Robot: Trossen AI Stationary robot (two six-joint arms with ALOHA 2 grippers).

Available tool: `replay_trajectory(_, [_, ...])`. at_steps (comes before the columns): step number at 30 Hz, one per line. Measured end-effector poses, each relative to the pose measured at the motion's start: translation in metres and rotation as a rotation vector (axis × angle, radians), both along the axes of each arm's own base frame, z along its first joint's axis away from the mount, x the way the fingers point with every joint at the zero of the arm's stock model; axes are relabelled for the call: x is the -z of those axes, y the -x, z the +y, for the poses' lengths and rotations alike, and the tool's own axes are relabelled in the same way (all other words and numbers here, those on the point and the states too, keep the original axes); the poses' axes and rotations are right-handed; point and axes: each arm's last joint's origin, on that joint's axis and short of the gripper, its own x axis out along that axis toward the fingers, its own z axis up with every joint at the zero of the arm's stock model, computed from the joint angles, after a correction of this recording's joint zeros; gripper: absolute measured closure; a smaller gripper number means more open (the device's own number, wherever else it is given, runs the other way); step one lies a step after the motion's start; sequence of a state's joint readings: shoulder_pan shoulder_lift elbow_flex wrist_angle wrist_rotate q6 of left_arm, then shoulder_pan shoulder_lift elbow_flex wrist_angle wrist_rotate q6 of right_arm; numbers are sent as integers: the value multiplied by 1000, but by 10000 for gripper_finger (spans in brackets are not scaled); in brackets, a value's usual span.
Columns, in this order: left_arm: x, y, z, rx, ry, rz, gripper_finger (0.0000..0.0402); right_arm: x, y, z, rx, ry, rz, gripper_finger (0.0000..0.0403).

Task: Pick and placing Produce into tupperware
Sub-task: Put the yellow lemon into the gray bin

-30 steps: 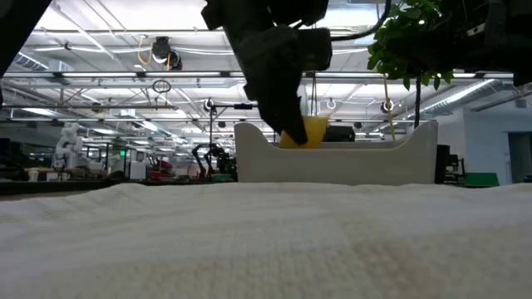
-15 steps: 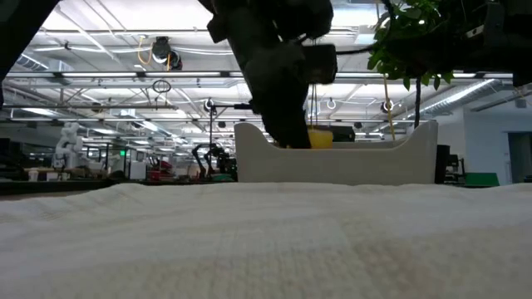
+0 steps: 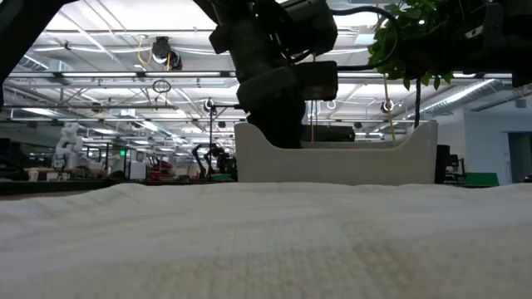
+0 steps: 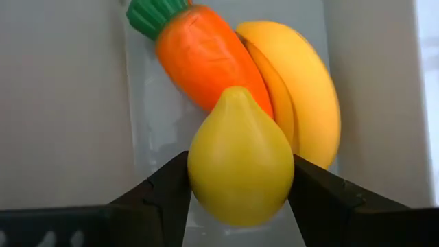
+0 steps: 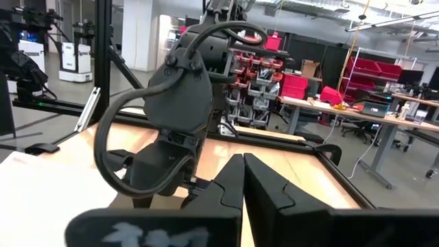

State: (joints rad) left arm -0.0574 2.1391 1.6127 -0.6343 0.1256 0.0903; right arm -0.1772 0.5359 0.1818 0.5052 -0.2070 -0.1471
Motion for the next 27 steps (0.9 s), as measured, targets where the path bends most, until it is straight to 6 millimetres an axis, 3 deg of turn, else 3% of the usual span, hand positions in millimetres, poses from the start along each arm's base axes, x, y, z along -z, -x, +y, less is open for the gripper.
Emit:
replay_trajectory(15, [0, 0, 5, 138, -141, -20, 195, 0, 0, 0, 0, -2, 2, 403])
replay_trajectory(27, [1, 2, 4, -49, -34, 21, 195, 0, 0, 0, -1, -4, 2, 403])
